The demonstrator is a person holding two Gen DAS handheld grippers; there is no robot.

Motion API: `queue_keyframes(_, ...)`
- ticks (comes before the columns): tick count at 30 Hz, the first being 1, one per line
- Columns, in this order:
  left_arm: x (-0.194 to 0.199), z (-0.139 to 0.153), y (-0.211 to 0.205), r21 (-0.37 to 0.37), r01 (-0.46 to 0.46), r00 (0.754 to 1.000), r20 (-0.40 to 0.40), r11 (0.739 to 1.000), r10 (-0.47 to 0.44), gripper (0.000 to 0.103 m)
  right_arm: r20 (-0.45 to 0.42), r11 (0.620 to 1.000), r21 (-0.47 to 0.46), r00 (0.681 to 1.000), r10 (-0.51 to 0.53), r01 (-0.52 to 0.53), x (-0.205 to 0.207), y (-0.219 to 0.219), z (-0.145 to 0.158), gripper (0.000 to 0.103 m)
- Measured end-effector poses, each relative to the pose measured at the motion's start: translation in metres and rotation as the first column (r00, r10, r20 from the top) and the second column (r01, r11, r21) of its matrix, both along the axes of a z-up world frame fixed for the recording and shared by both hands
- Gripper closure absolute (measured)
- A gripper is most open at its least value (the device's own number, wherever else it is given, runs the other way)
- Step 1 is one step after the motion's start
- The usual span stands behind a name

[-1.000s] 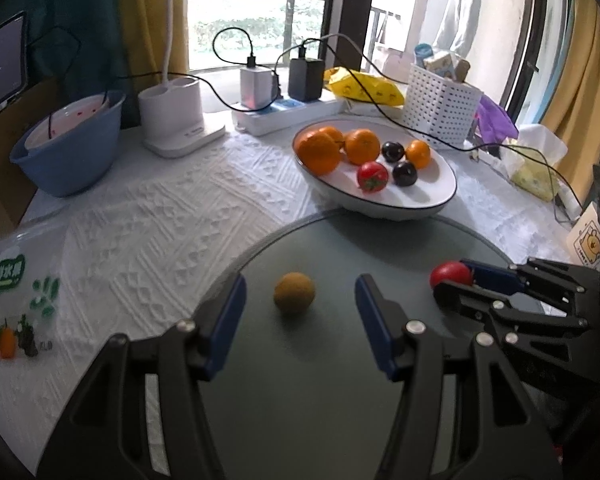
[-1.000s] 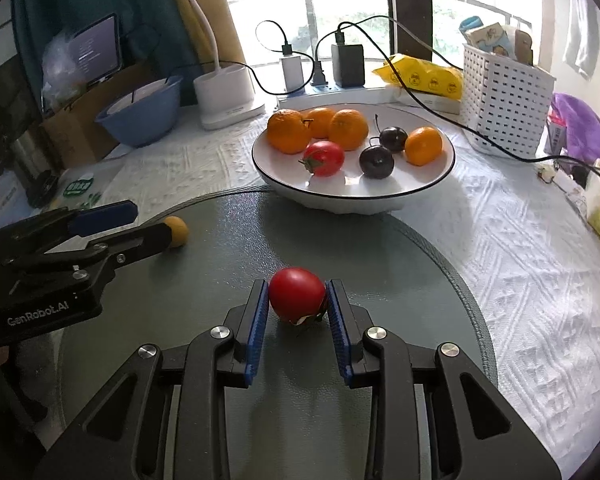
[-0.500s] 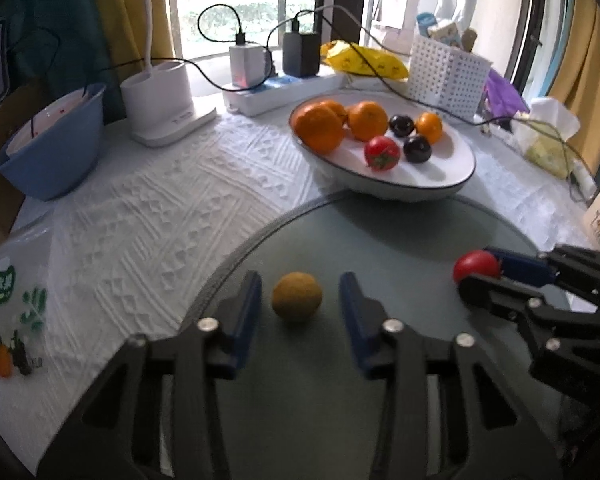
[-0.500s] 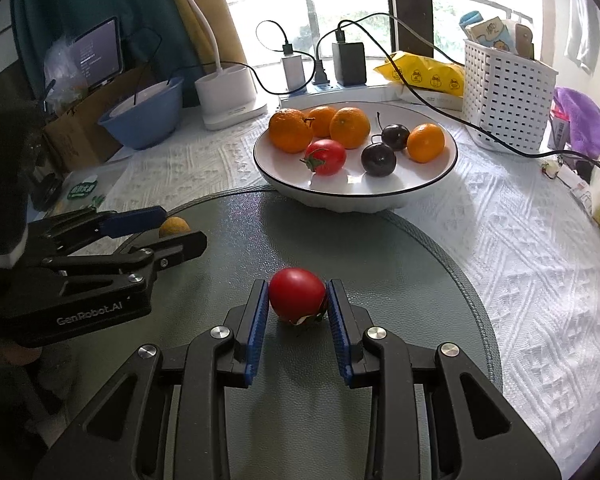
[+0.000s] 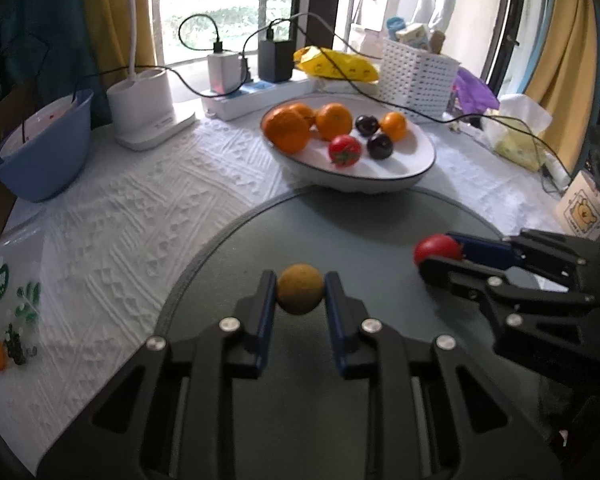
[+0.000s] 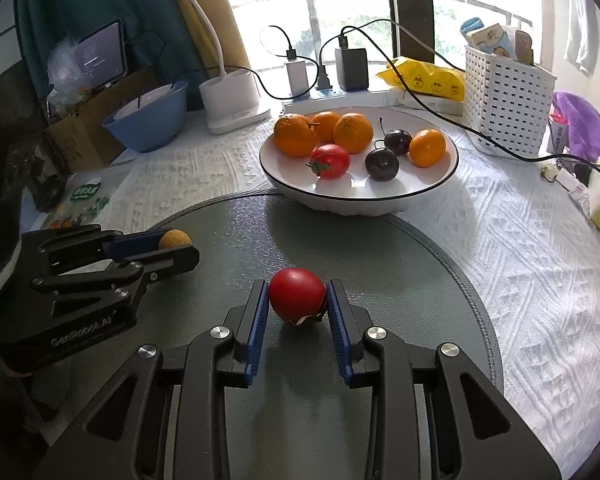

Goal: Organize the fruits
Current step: 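Carry the yellow fruit and tomato over the white plate with both grippers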

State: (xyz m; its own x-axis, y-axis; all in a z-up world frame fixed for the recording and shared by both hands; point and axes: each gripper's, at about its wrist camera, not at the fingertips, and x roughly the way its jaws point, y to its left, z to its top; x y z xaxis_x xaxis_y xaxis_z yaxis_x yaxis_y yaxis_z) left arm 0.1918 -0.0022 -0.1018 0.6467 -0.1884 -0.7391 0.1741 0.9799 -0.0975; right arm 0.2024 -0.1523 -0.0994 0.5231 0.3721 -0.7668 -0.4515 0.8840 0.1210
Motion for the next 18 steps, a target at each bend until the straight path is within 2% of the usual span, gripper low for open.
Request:
queue_keyframes(10,0.005,0.020,-0.015,-0.007,0.023,0.998,0.051,1.000,-0.023,0.078,0.030,1.000,0.010,0.999,-0.020,0.020,0.001,-0.013,0.013,0.071)
queue_keyframes(18,0.025,0.028,-0.024,-0.021,0.041,0.997,0.067,0.999,-0.040,0.078,0.047,0.999,0.004,0.998,-0.042,0.042,0.018,-0.023,0.021,0.071)
